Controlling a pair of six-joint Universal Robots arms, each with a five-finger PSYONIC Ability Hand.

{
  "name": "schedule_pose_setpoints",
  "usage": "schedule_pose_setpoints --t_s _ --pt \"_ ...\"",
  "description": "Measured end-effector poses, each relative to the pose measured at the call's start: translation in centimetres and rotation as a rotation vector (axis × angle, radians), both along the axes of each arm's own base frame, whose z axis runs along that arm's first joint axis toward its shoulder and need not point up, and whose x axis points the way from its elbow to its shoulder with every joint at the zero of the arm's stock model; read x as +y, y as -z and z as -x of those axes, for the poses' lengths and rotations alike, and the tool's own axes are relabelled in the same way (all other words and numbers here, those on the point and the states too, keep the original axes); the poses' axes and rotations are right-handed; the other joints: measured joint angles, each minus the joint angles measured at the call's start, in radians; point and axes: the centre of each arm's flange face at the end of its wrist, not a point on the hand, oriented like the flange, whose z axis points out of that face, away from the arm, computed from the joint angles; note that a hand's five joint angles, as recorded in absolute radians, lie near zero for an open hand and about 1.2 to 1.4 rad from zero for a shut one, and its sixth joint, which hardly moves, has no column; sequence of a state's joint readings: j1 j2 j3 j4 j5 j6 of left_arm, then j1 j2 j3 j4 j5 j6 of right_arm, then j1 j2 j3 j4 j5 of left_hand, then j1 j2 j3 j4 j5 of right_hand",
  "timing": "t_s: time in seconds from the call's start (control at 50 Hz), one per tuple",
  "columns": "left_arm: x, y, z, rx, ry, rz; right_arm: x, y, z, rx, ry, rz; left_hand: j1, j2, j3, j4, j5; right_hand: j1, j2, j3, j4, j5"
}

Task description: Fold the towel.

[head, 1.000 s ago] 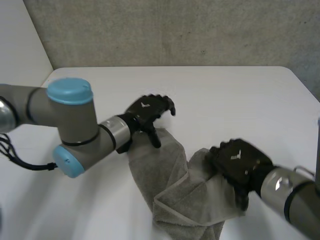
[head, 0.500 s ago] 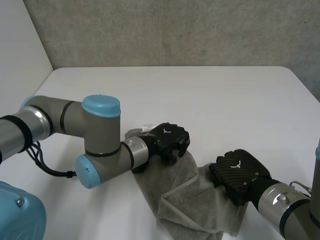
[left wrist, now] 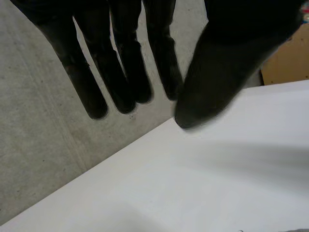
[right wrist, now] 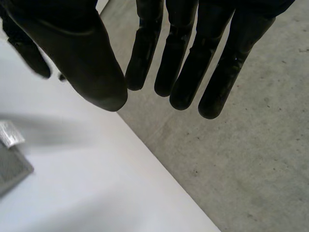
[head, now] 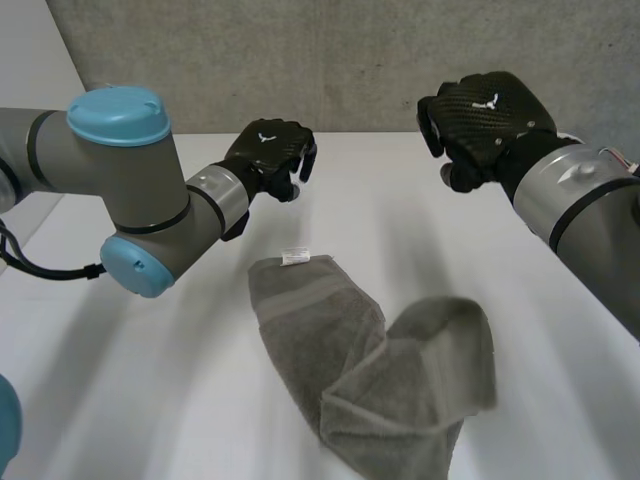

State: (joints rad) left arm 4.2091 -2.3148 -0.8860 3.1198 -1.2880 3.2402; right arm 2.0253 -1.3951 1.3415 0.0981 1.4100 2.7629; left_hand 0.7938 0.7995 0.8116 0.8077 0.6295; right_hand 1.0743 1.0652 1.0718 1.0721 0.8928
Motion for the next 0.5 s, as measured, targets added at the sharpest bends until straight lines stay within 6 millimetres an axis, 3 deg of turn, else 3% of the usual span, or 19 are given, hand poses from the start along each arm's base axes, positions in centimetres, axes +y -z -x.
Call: schedule_pose_setpoints --t_s 0.08,0.2,0.24,0.3,0.34,0.5 --pt "2.1 2.3 0.8 -0.018 0.079 -0.085 1.1 2.7 0.5 0.032 -0.003 -0.133 -0.489 -0.49 -0.491 -0.484 -0.511 0.0 0.0 0.0 0.0 0.0" --pt "5.5 7.0 2.5 -0.072 0.223 -0.211 3.2 7.6 1.6 0.115 -0.01 -0.284 -0.503 -0.509 -0.517 -0.51 -0.547 -0.036 -0.023 -0.027 -0.029 -0.026" --pt "6.6 8.8 3.0 -0.103 0.267 -0.241 4.4 9.1 2.3 0.157 -0.012 -0.316 -0.503 -0.509 -0.517 -0.51 -0.548 -0.278 -0.269 -0.259 -0.257 -0.262" --pt "7.3 10.2 3.3 -0.138 0.299 -0.248 5.6 10.1 3.2 0.201 -0.01 -0.328 -0.503 -0.509 -0.517 -0.51 -0.549 -0.615 -0.601 -0.601 -0.599 -0.62" --pt "7.5 10.7 3.4 -0.155 0.312 -0.242 6.3 10.4 3.7 0.219 -0.007 -0.329 -0.503 -0.509 -0.517 -0.51 -0.55 -0.716 -0.715 -0.714 -0.717 -0.738" --pt "7.8 11.2 3.5 -0.184 0.331 -0.218 9.0 10.6 5.4 0.239 0.001 -0.321 -0.503 -0.509 -0.517 -0.51 -0.549 -0.838 -0.808 -0.822 -0.807 -0.822"
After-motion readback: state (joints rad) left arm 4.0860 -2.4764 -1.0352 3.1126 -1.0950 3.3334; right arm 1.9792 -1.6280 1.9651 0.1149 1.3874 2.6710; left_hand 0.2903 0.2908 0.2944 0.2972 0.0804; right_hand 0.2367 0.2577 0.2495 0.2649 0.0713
